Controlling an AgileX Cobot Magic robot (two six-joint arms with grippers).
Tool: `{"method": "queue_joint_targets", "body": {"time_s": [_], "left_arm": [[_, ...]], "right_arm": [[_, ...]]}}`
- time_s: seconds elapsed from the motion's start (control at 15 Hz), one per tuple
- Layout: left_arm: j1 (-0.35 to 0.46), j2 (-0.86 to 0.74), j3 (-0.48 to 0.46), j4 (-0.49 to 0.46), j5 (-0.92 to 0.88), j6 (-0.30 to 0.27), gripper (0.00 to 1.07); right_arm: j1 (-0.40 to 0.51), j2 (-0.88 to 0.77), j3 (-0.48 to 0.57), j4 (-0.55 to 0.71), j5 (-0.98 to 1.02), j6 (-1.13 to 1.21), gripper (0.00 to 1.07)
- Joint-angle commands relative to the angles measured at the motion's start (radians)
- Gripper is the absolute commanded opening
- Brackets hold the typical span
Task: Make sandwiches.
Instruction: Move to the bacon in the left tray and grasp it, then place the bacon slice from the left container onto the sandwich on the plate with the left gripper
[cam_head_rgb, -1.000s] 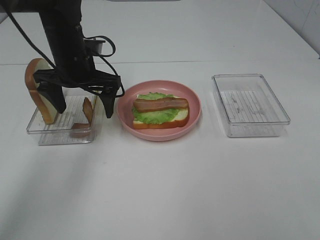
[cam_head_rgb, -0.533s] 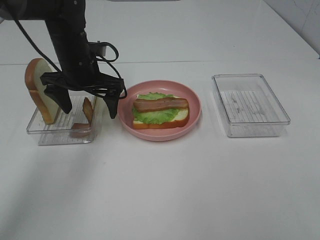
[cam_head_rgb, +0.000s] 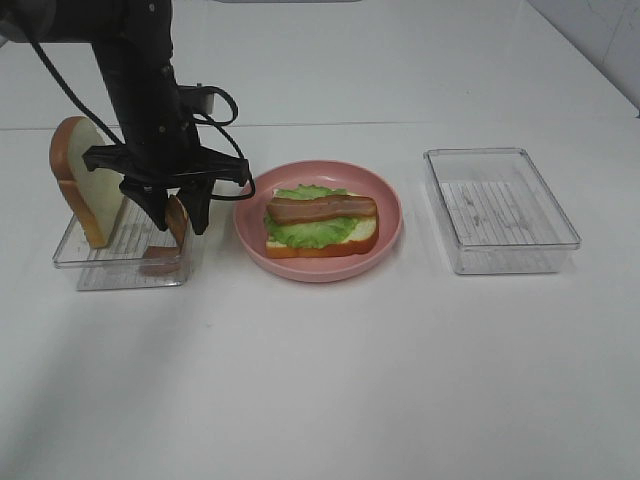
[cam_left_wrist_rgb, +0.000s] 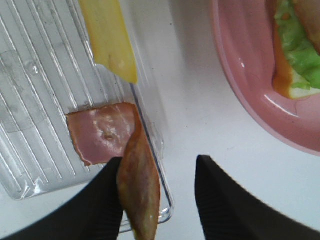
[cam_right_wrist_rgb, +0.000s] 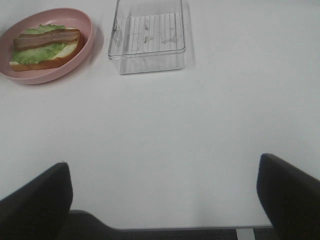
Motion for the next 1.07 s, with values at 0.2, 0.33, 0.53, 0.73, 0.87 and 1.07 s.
{"method": "queue_joint_targets", "body": {"time_s": [0.2,0.33,0.53,0.73,0.87,1.07], "left_arm": [[-0.003,0.002,-0.004,-0.002,-0.014,0.002,0.38],[-0.003,0.002,-0.004,-0.002,-0.022,-0.001,0.35],[-0.003,0.002,-0.004,-0.002,-0.020,-0.003,0.08],[-0.003,-0.006,-0.004,-0.003,-0.009,-0.002,0.00],[-0.003,-0.032,-0.004,-0.002,0.004,-0.001,0.00],[-0.004,-0.155,-0.005,-0.004,0.012,0.008,0.00]], "right_arm": [[-0.003,-0.033,0.004,0.004,-0.008,-0.008,0.95],[-0.003,-0.033,0.004,0.004,-0.008,-0.008,0.95],[-0.003,-0.033,0.004,0.004,-0.008,-0.008,0.95],[-0.003,-0.033,0.004,0.004,-0.008,-0.008,0.95],[-0.003,-0.033,0.004,0.004,-0.008,-0.008,0.95],[-0.003,-0.033,0.004,0.004,-0.008,-0.008,0.95]]}}
